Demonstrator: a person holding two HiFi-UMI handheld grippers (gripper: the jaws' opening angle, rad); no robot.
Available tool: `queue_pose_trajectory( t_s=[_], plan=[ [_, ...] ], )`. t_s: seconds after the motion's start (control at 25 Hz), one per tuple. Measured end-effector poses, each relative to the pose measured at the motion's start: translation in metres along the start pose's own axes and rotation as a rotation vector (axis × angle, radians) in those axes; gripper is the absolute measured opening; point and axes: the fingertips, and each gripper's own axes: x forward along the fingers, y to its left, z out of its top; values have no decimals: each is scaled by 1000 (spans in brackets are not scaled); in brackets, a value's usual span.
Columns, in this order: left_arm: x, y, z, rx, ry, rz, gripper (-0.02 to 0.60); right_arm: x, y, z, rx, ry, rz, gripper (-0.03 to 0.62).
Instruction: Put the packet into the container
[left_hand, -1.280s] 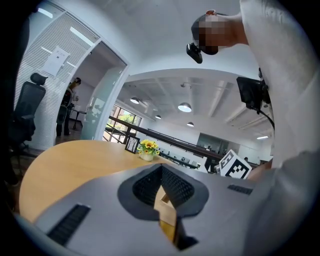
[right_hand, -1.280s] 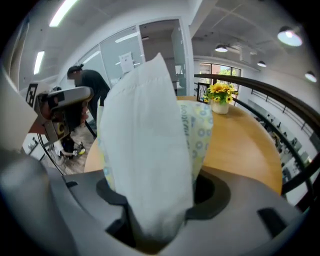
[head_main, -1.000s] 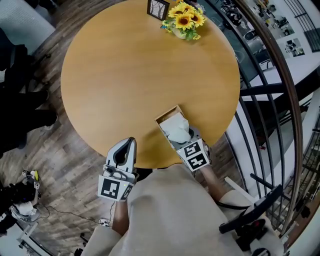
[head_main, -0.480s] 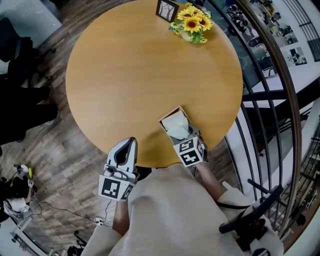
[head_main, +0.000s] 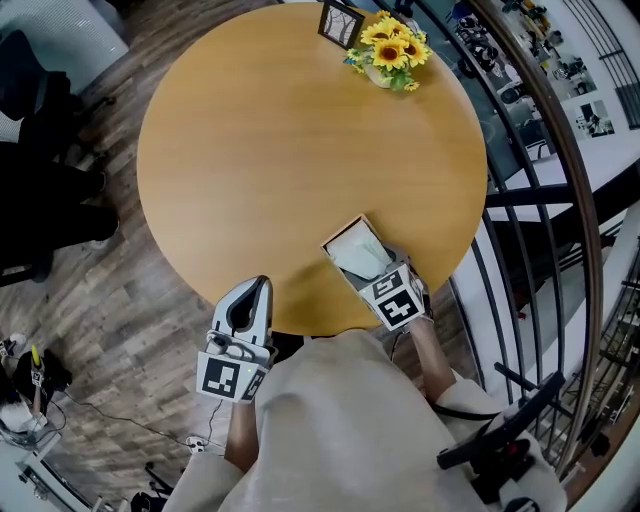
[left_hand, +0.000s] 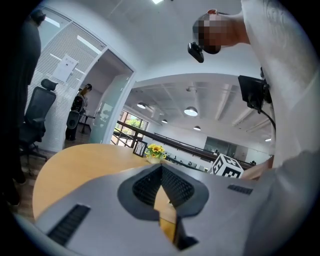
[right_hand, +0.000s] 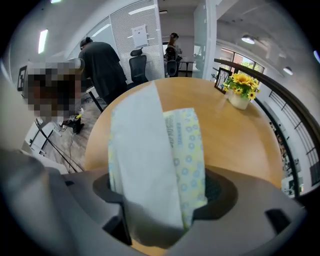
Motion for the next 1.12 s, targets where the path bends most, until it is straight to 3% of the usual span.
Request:
queue_pose_trajectory(
  t_s=[0.12,0.36,0.52,0.68,0.8,0.92,1.12],
  plan=[
    [0,0,-1,-2,-1,-2,5,-3,2,3,6,-13,43,401],
    [1,-3,-1,-4,-3,-14,5,-4,1,1,52,-37,38,400],
    [2,-2,1,-1,-3,-17,5,-12,-2,8,-2,-69,-23,392],
    [3,-4,-2,4,3,-23,5,-27,-6,27,65,-201,-91,243],
    [4,-8,-1,10,2,-33,5,-37,-13,36,91,-284,-178,25],
    [3,-12,0,17,-1,-38,5,-39,-10,34,73,-304,-190,5],
    [3,-17,2,34,-7,-42,5,-46,-2,37,91,-390,-126,5]
  ],
)
